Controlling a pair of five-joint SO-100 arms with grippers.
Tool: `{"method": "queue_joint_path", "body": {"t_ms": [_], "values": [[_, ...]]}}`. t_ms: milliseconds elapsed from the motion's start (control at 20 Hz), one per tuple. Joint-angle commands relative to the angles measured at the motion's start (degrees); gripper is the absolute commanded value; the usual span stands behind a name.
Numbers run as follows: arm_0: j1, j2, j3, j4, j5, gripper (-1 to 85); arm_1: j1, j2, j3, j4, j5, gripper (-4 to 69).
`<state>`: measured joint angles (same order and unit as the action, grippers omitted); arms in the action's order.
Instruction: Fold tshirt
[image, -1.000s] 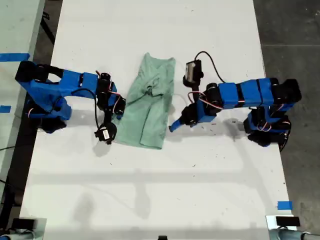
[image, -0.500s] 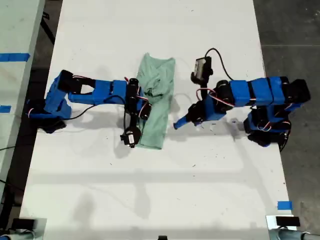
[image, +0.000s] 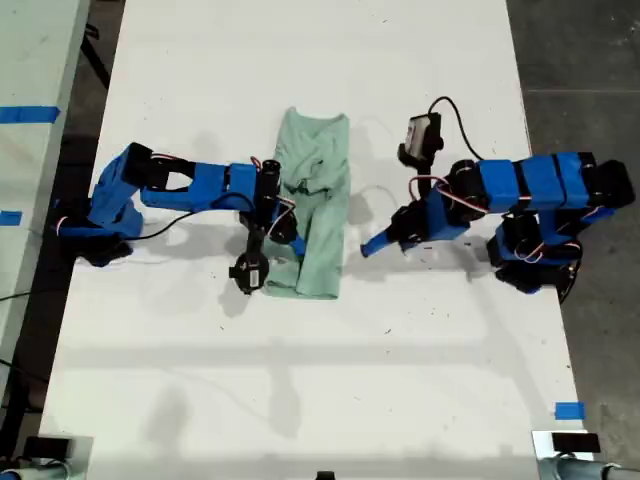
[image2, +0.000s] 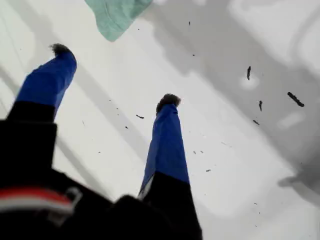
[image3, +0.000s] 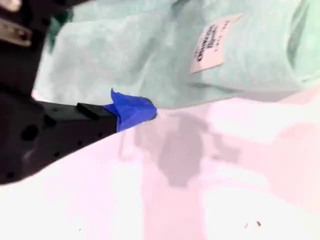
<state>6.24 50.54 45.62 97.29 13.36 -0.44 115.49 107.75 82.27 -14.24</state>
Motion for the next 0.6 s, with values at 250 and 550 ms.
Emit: {"method": "queue_joint_path", "body": {"t_ms": [250, 550], "values": [[-2.2, 46.32, 38.85, -1.32, -5.54, 33.1, 1.23, 24.43, 14.06, 3.43, 3.87, 28.9], [1.67, 81.12, 83.14, -12.3, -21.88, 29.3, -0.79, 45.53, 29.0, 5.1, 7.56, 23.6]]}}
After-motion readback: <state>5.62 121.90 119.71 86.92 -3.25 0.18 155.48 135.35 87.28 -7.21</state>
